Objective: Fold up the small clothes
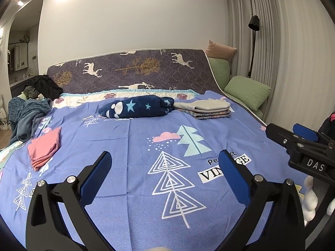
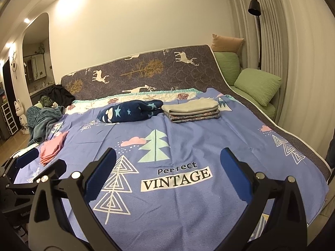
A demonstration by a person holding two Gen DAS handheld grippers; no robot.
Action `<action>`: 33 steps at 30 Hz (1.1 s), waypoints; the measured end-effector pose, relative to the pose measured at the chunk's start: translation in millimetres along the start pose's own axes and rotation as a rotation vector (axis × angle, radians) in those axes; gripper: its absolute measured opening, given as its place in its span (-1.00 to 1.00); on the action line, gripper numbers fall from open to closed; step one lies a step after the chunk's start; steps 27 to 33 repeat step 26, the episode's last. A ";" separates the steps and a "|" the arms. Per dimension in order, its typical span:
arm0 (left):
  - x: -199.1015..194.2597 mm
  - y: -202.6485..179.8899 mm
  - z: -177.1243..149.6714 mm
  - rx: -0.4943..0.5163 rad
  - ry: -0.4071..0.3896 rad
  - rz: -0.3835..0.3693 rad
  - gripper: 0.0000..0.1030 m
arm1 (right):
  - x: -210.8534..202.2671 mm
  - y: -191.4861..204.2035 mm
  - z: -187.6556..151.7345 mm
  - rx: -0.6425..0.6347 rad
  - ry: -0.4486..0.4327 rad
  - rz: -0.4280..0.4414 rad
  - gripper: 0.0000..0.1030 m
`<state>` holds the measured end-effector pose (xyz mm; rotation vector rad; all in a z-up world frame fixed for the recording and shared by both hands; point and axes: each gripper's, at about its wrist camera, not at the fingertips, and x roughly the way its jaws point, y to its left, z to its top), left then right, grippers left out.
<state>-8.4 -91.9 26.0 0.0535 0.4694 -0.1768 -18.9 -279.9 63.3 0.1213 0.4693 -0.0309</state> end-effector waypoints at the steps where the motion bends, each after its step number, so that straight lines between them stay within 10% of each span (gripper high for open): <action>1: 1.6 -0.3 -0.1 0.003 0.003 -0.001 0.97 | 0.4 0.0 0.1 -0.001 0.000 -0.001 0.96; 33: 23.2 -3.0 -4.9 0.029 0.051 0.008 0.97 | 18.8 -2.7 -4.7 0.002 0.038 -0.009 0.96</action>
